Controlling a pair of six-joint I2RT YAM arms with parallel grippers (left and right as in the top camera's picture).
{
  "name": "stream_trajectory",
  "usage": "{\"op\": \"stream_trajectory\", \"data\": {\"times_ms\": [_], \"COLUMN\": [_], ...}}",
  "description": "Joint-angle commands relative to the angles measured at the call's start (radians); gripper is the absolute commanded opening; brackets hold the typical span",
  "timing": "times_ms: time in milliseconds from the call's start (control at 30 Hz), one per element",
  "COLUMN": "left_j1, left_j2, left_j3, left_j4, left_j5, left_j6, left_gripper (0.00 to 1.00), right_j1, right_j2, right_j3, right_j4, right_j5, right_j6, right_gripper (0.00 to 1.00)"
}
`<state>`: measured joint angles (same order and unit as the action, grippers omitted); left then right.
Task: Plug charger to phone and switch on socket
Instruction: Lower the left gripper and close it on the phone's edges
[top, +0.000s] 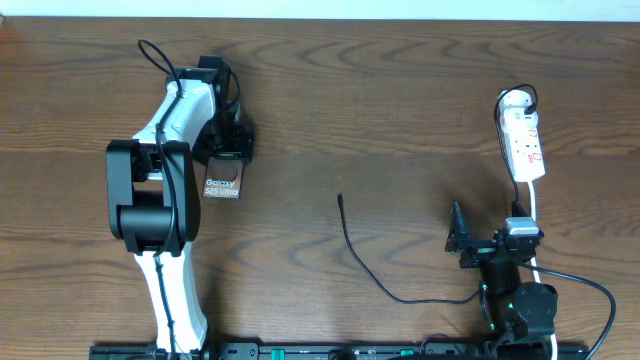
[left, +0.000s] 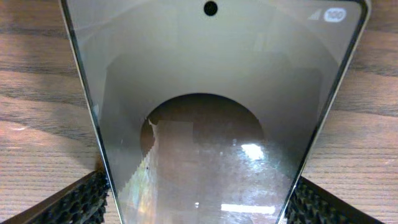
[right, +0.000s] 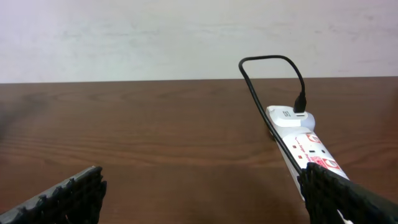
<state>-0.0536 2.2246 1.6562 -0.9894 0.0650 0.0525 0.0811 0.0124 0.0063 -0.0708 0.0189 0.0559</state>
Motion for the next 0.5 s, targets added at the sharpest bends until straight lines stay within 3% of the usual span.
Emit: {"op": "stream_trajectory", "data": {"times_ms": [0, 467], "left_j1": [0.002, 0.002], "left_j2": [0.050, 0.050], "left_j3": [-0.049, -0.049], "left_j4": [-0.007, -0.007], "left_j5": [0.054, 0.054], "left_j6": [0.007, 0.007], "left_gripper": [0.85, 0.81], "right_j1": [0.009, 0.009], "right_j2": [-0.006, -0.006], "right_j3": [-0.001, -0.001], "right_j4": [-0.004, -0.004], "right_j5": [0.005, 0.005], "right_j6": [-0.012, -0.012], "right_gripper": [0.99, 0.99]}}
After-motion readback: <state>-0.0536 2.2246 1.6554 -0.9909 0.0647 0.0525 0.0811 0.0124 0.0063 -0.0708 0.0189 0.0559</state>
